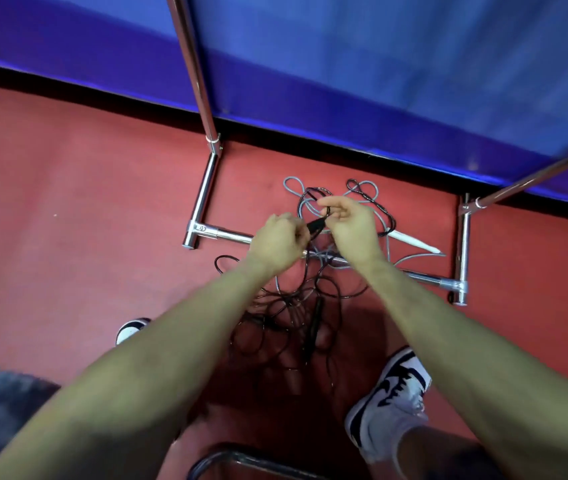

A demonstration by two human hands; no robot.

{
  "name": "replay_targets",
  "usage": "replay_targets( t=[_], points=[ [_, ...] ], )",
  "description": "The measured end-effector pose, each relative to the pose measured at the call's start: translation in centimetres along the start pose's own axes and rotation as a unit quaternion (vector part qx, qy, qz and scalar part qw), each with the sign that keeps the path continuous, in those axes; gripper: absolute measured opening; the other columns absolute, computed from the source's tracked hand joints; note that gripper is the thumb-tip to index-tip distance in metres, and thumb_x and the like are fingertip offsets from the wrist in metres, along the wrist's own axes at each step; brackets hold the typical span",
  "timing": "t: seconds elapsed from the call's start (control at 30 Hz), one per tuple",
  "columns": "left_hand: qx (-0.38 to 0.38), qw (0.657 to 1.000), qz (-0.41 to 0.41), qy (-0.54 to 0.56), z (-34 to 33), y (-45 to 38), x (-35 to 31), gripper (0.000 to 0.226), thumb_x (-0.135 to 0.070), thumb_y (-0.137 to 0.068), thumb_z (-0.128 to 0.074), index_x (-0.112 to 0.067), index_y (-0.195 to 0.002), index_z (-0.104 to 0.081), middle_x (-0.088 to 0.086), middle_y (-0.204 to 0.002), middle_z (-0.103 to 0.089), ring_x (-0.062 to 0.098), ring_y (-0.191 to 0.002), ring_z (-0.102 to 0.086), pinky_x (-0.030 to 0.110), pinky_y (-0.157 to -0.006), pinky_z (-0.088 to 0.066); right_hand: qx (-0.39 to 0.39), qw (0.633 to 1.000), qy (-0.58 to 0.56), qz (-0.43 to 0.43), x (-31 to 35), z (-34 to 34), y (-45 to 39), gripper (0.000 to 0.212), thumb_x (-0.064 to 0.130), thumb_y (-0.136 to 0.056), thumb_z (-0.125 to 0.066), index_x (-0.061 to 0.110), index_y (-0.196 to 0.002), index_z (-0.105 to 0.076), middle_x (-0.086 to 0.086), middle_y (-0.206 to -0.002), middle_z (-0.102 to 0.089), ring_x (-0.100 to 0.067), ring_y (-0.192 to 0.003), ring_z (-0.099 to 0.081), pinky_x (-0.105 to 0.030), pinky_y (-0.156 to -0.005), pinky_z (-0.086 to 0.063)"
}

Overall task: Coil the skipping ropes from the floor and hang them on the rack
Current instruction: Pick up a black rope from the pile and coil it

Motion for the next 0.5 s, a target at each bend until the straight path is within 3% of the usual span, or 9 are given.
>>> replay_targets(
  t=[0.07, 0.13, 0.27, 0.33, 0.4, 0.5],
  points=[
    [0.032, 0.998, -0.006, 0.052, 2.7, 1.5, -2.7, 0.027, -0.013, -0.084, -0.061, -0.007, -0.11, -0.06, 0.005, -0.112, -0.059, 0.023, -0.086, -0.053, 0.028, -0.084, -0.043, -0.006, 1.0, -0.029, 0.011, 3.6, 1.2, 1.7, 0.035, -0.017, -0.08, -0.045, -0.001, -0.102, -0.067, -0.004, -0.082, -0.061, -0.003, -0.065, -0.052, -0.008, -0.06, -0.04],
    [0.043, 0.994, -0.004, 0.103, 4.9, 3.4, -5.5, 0.034, -0.01, -0.082, -0.064, -0.006, -0.115, -0.056, 0.004, -0.111, -0.06, 0.021, -0.081, -0.054, 0.024, -0.077, -0.04, -0.015, 0.998, -0.059, 0.032, 7.0, 2.5, 3.6, 0.035, -0.017, -0.081, -0.046, -0.003, -0.105, -0.066, -0.004, -0.079, -0.059, 0.006, -0.054, -0.051, -0.006, -0.055, -0.038],
    [0.007, 0.987, -0.044, 0.155, 9.3, 7.8, -10.7, 0.013, -0.001, -0.081, -0.06, -0.014, -0.084, -0.057, 0.002, -0.072, -0.059, 0.014, -0.063, -0.051, 0.021, -0.064, -0.041, -0.051, 0.989, -0.123, 0.057, 13.2, 5.5, 7.8, 0.025, -0.012, -0.085, -0.054, -0.004, -0.106, -0.066, -0.004, -0.066, -0.047, 0.003, -0.048, -0.042, -0.01, -0.053, -0.036],
    [-0.028, 0.985, -0.069, 0.153, 11.3, 10.0, -12.8, 0.023, -0.004, -0.083, -0.062, -0.019, -0.07, -0.05, 0.001, -0.066, -0.055, 0.017, -0.064, -0.05, 0.026, -0.065, -0.042, -0.058, 0.988, -0.121, 0.076, 15.8, 6.9, 10.1, 0.025, -0.008, -0.086, -0.055, 0.001, -0.106, -0.066, -0.003, -0.07, -0.052, 0.003, -0.053, -0.047, -0.01, -0.056, -0.04],
    [-0.06, 0.983, -0.088, 0.147, 13.3, 12.4, -15.0, 0.028, -0.004, -0.085, -0.06, -0.021, -0.068, -0.046, 0.002, -0.066, -0.056, 0.02, -0.063, -0.054, 0.028, -0.067, -0.045, -0.074, 0.985, -0.126, 0.093, 18.2, 8.5, 12.3, 0.026, -0.006, -0.087, -0.051, 0.002, -0.106, -0.067, -0.003, -0.078, -0.061, 0.001, -0.061, -0.054, -0.01, -0.063, -0.045],
    [-0.122, 0.973, -0.11, 0.161, 16.9, 16.2, -18.2, 0.016, -0.002, -0.088, -0.053, -0.014, -0.078, -0.049, 0.006, -0.072, -0.062, 0.016, -0.059, -0.06, 0.02, -0.063, -0.046, -0.103, 0.984, -0.083, 0.121, 21.1, 10.7, 15.0, 0.029, -0.005, -0.086, -0.047, 0.009, -0.103, -0.066, -0.004, -0.084, -0.06, -0.008, -0.066, -0.051, -0.013, -0.065, -0.042]
  ],
)
Point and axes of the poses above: each hand's wrist, its own y-axis away from the middle knuckle, its own z-axis out of the back of the hand, x = y × z, the point moved 3 cm from there along -y, towards the middle knuckle
